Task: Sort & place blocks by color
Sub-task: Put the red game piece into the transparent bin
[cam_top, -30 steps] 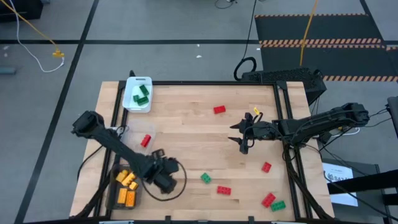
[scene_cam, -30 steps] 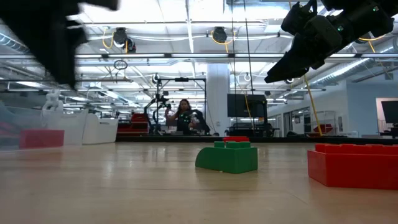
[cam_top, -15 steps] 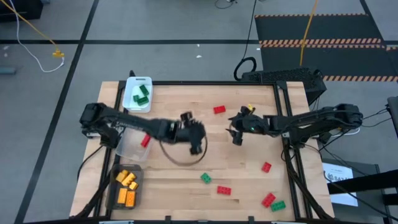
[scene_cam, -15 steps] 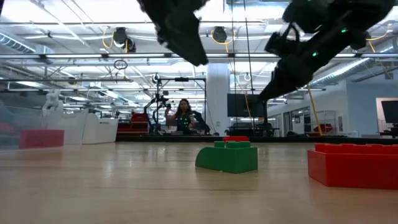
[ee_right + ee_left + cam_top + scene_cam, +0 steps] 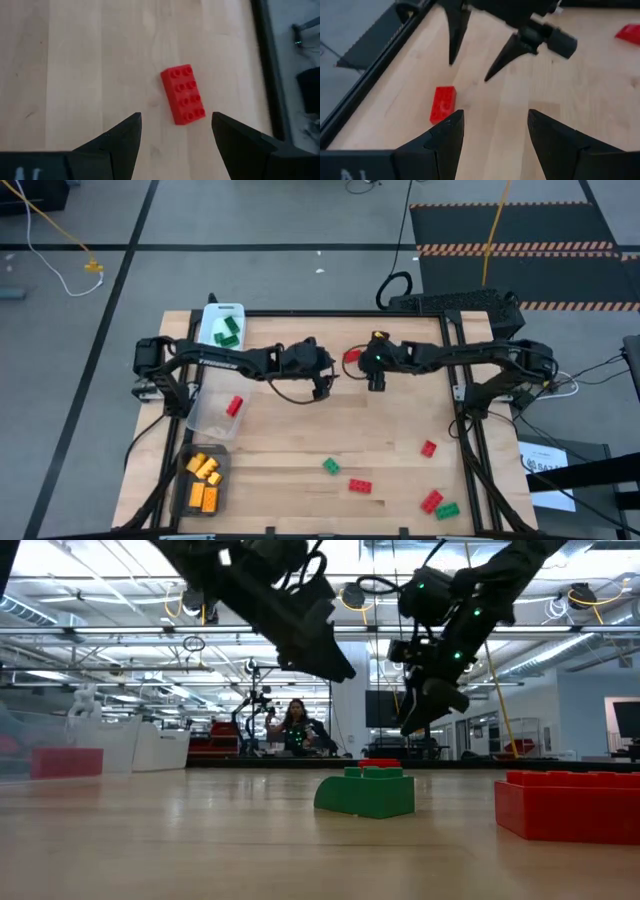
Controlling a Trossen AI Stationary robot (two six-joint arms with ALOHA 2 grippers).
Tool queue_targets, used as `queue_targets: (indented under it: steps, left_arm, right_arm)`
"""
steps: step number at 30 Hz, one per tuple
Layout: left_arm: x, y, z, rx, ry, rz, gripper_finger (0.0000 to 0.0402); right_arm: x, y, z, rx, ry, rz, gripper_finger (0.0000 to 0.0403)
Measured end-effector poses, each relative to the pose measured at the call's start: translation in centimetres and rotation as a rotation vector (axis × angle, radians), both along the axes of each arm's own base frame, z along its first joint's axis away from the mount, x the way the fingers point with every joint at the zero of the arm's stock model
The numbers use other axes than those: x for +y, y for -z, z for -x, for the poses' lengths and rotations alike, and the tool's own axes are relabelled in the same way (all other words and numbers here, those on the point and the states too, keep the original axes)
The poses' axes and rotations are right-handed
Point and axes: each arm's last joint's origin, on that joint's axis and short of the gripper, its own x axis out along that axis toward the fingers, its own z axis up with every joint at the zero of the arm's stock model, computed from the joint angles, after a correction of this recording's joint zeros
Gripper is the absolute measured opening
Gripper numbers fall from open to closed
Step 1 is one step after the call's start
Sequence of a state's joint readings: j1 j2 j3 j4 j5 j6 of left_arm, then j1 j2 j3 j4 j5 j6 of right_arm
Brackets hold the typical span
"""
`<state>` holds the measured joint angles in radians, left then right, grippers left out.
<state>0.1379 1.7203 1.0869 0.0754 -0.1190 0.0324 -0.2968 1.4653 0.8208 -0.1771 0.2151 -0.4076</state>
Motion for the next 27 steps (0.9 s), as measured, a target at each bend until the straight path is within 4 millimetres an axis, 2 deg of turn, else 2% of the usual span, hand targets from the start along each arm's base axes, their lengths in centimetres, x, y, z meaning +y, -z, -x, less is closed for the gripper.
queue_targets:
  steps: [4, 8, 12, 18, 27]
  left_arm:
    - [0.9, 0.7, 0.4, -0.083, 0.048, 0.000, 0.0220]
    - [1.8, -1.3, 1.1, -0.197, 0.065, -0.013, 0.0220]
    - [2.2, -3.5, 2.1, -0.243, 0.074, -0.049, 0.0220]
    - [3.4, -4.3, 4.1, -0.145, 0.040, -0.048, 0.0220]
    - [4.5, -3.7, 5.9, -0.110, 0.003, -0.064, 0.0220]
  right_arm:
    - [-1.1, 0.3, -0.9, 0.027, -0.026, -0.046, 0.0235]
    - [-1.7, 0.6, -2.0, 0.095, -0.041, -0.084, 0.0235]
    - [-2.5, 0.1, -3.5, 0.156, -0.038, -0.100, 0.0235]
    - [-4.4, 0.0, -4.8, 0.202, -0.029, -0.104, 0.0235]
    - [-6.8, 3.2, -5.1, 0.271, -0.007, -0.175, 0.0235]
